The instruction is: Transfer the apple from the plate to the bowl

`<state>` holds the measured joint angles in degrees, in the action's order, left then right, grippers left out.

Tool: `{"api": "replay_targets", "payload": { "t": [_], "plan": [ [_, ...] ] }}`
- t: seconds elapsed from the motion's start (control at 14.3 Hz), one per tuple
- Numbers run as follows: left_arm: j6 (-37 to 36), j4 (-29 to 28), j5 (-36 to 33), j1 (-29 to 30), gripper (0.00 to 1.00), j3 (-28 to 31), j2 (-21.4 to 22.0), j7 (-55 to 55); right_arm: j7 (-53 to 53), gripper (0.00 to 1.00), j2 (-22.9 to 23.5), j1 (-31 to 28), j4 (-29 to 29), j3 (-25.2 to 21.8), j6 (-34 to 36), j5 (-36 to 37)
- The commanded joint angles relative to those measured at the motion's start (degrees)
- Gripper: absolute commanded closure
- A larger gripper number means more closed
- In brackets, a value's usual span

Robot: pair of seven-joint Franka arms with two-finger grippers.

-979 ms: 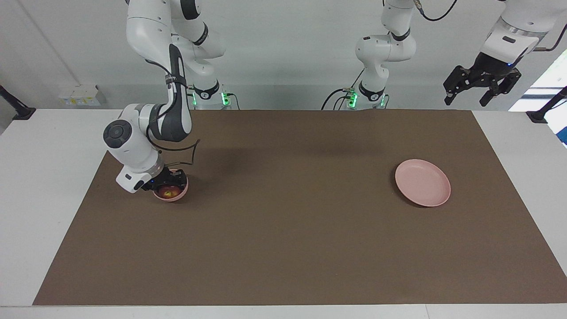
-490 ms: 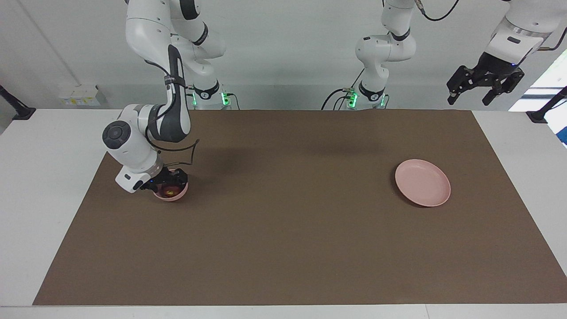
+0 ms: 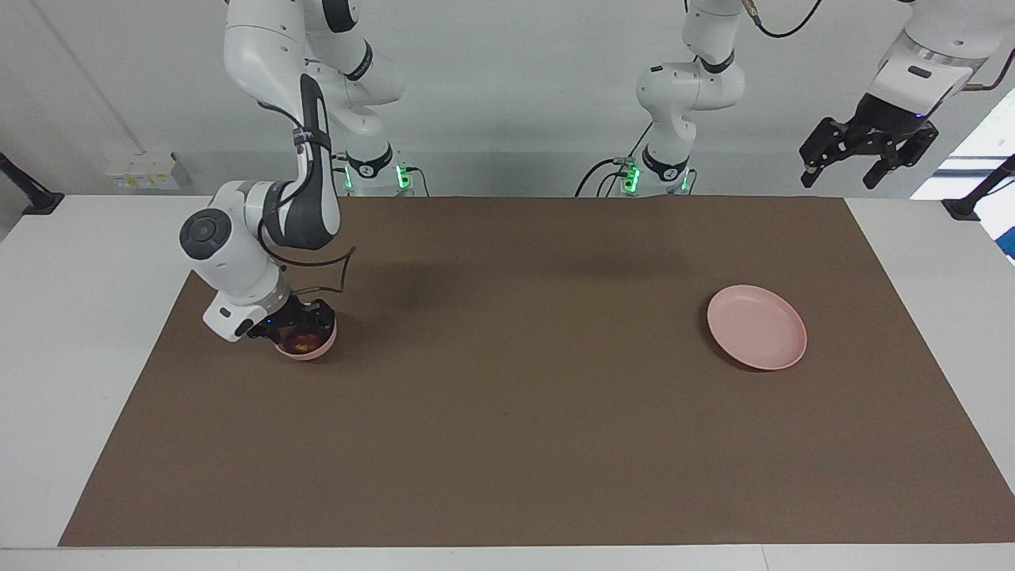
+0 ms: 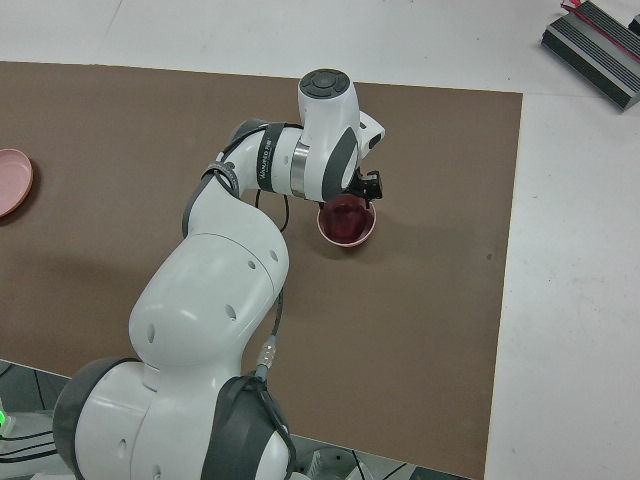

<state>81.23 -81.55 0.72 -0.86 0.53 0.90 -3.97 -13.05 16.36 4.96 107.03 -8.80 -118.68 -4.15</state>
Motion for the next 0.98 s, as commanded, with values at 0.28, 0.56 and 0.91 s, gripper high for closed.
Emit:
{"api": "replay_targets", "payload": {
  "t": [0.28, 0.56, 0.91],
  "plan": [
    [-0.5, -1.2, -0.6, 0.4, 0.00, -0.4, 1.3, 0.5, 13.0, 0.00, -8.1, 1.6, -5.3, 0.3, 12.7, 1.4],
    [-0.5, -1.2, -0.6, 0.4, 0.00, -0.4, 1.3, 0.5, 14.5, 0.00, -14.6, 1.0, -7.2, 0.0, 18.6, 1.5],
    [-0.5, -1.2, -0.6, 0.4, 0.00, -0.4, 1.3, 0.5, 15.5, 0.00, -15.0, 1.5, -18.8, 0.1, 32.2, 2.6]
  ]
}}
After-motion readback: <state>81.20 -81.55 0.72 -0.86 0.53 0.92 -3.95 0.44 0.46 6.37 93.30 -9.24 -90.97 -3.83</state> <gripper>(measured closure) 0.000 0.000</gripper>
